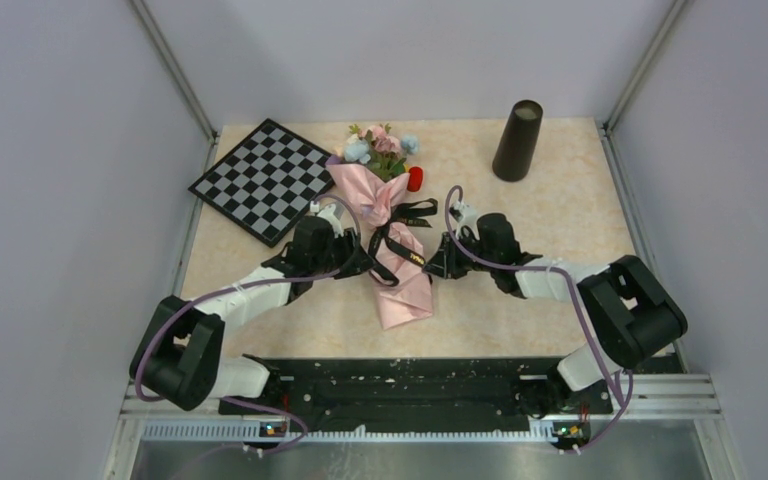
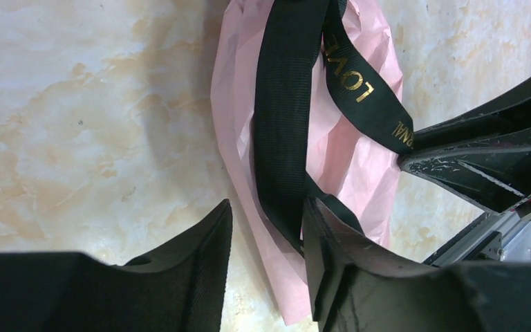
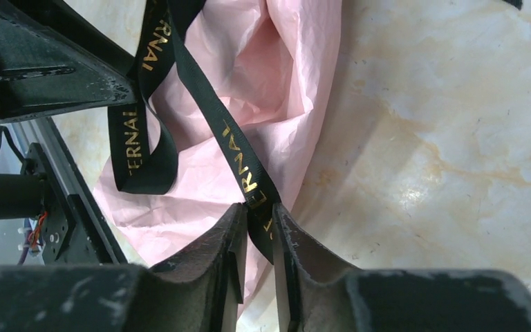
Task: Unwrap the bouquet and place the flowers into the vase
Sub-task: Untie the ribbon from the wrapping paper.
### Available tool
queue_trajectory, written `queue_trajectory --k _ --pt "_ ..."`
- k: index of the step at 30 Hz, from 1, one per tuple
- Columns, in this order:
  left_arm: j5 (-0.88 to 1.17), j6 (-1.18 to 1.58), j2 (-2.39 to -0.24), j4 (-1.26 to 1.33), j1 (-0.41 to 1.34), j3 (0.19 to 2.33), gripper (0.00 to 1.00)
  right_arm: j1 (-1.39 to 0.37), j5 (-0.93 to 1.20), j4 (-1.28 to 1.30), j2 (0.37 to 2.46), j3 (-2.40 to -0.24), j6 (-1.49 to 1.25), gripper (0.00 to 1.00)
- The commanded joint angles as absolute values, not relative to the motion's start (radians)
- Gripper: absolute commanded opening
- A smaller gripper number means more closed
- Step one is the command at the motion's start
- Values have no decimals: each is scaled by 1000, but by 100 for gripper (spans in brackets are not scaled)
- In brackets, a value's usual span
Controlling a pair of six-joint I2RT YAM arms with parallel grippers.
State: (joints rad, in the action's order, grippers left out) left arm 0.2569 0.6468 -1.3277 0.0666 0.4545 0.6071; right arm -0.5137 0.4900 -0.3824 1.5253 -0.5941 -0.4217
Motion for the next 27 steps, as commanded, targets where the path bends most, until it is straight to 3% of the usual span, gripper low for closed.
queue_trajectory --k 1,12,16,27 --pt "261 646 -1318 87 460 640 42 -505 520 -454 1485 -638 -418 19" --pt "230 639 -1278 51 459 648 17 -505 508 -403 1421 -642 -405 10" --pt "184 622 -1266 18 456 666 0 -508 537 -371 1388 -651 -381 10" --pt "50 501 -1318 -55 400 811 0 -612 498 -327 1339 -702 -391 9"
